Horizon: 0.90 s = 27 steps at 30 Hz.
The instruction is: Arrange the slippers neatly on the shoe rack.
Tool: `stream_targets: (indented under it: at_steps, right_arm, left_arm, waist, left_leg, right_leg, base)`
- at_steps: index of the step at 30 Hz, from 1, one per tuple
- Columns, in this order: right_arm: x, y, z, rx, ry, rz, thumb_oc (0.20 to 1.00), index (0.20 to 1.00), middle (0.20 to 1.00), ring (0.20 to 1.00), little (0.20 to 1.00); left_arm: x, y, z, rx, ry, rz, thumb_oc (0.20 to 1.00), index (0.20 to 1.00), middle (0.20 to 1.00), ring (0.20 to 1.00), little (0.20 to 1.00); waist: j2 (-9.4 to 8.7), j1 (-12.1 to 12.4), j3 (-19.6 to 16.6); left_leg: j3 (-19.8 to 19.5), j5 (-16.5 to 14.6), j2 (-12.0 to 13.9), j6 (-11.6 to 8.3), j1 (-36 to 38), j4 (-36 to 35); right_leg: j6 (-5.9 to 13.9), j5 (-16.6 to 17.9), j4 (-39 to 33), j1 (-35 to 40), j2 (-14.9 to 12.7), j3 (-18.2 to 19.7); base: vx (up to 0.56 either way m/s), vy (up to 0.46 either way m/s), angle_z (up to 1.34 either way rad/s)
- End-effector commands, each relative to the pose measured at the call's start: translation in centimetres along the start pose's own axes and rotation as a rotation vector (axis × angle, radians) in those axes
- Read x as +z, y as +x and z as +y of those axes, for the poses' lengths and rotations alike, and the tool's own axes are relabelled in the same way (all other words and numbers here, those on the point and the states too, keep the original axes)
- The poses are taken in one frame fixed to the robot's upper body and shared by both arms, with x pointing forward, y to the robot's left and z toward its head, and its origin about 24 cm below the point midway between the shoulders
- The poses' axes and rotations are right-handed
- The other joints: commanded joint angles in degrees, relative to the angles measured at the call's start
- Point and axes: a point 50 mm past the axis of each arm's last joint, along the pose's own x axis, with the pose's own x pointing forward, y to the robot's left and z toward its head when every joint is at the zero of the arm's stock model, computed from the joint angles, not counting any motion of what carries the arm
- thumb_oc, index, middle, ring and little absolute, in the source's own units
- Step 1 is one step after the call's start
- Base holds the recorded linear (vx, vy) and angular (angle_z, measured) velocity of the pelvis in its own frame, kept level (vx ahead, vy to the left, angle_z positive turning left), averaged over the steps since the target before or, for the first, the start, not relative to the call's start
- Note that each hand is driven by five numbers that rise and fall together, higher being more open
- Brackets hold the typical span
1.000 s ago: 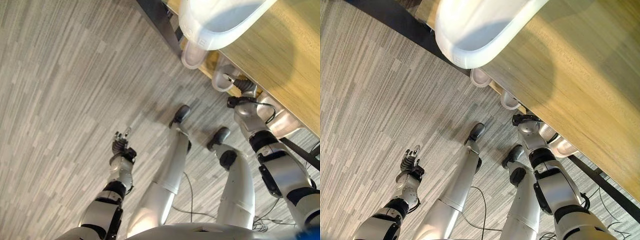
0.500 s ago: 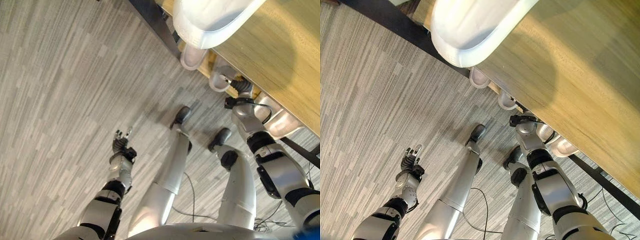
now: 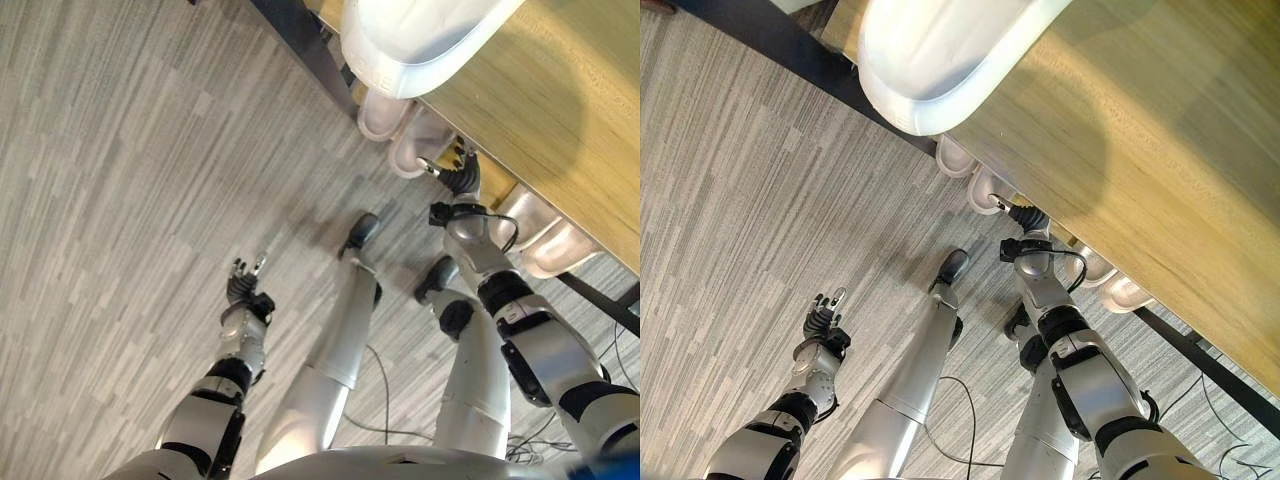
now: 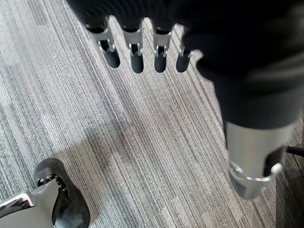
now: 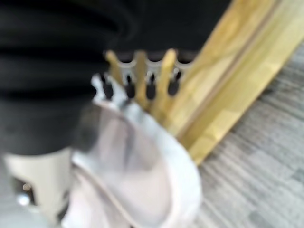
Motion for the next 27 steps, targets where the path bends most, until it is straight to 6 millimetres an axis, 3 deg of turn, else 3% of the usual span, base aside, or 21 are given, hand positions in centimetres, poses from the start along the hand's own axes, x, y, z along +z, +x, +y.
stream_targets:
  at_steps: [1,2,4,5,10,15,23,27]
  right_arm:
    - [-3.3,-1.9,1.4,0.003,0.177,0.155,1.0,1.0,1.0,1.0,1.0]
    - [-3.3,-1.9,1.4,0.003,0.178,0.156,1.0,1.0,1.0,1.0,1.0]
    - [-7.3,-4.0,-0.2,-0.088,0.208,0.308,1.0,1.0,1.0,1.0,1.0]
    - [-7.3,-4.0,-0.2,-0.089,0.208,0.309,1.0,1.0,1.0,1.0,1.0]
    - [-12.8,-8.6,-3.0,-0.203,0.178,0.498,1.0,1.0,1.0,1.0,1.0]
    - [-15.5,-11.6,-4.5,-0.168,0.086,0.607,1.0,1.0,1.0,1.0,1.0]
    - [-17.5,-14.6,-3.9,0.131,-0.187,0.672,1.0,1.0,1.0,1.0,1.0]
    - [-18.2,-16.1,-3.6,0.198,-0.219,0.704,1.0,1.0,1.0,1.0,1.0]
  left_arm:
    - [-1.0,-0.3,2.8,0.074,0.076,0.042,1.0,1.0,1.0,1.0,1.0]
    - [-1.0,-0.3,2.9,0.075,0.076,0.042,1.0,1.0,1.0,1.0,1.0]
    - [-1.0,-0.1,2.3,0.071,0.073,0.052,1.0,1.0,1.0,1.0,1.0]
    - [-1.0,-0.1,2.3,0.071,0.074,0.053,1.0,1.0,1.0,1.0,1.0]
    - [-1.5,-0.1,1.8,0.082,0.058,0.083,1.0,1.0,1.0,1.0,1.0]
    - [-2.4,-0.5,3.2,0.104,0.081,0.124,1.0,1.0,1.0,1.0,1.0]
    - [-4.2,-1.5,4.5,0.076,0.18,0.196,1.0,1.0,1.0,1.0,1.0]
    - [-4.7,-1.8,4.5,0.061,0.193,0.21,1.0,1.0,1.0,1.0,1.0]
  waist:
    - [0.06,-0.98,-0.3]
    - [0.06,-0.94,-0.27]
    - [-0.06,-2.32,-0.54]
    - [-0.07,-2.27,-0.47]
    - [0.09,-4.99,-0.5]
    - [0.59,-6.19,-1.07]
    - [1.1,-6.17,-1.14]
    - [1.22,-6.05,-1.52]
  left_leg:
    - [7.27,3.42,4.84,1.91,1.4,-7.82]
    - [7.27,3.41,4.86,1.91,1.5,-7.84]
    - [7.8,2.98,5.47,1.99,3.66,-8.18]
    - [7.81,2.98,5.5,1.99,3.82,-8.25]
    - [9.25,3.45,7.28,2.03,8.74,-11.04]
    - [9.86,4.59,8.2,1.9,16.13,-15.87]
    - [9.87,6.5,8.44,1.54,26.58,-21.17]
    - [9.8,6.44,8.5,1.49,29.04,-21.3]
  right_leg:
    - [1.71,-2.0,3.08,0.84,1.07,7.63]
    - [1.7,-2.0,3.04,0.95,1.09,7.62]
    - [1.58,-1.84,2.34,2.63,1.61,7.64]
    - [1.57,-1.83,2.27,2.79,1.63,7.64]
    - [2.04,-0.51,-0.61,6.93,2.6,7.51]
    - [2.16,1.25,-5.78,13.37,4.01,6.72]
    - [1.21,2.56,-12.55,24.73,5.38,5.33]
    - [1.08,2.62,-13.36,27.81,5.47,5.03]
  base:
    - [0.0,0.0,0.0]
    - [-0.02,0.03,-0.01]
    - [-0.04,0.049,-0.02]
    - [-0.05,0.042,-0.04]
    - [-0.05,0.053,-0.1]
    - [-0.06,0.03,-0.23]
    - [-0.06,-0.043,-0.1]
    - [-0.03,-0.033,0.04]
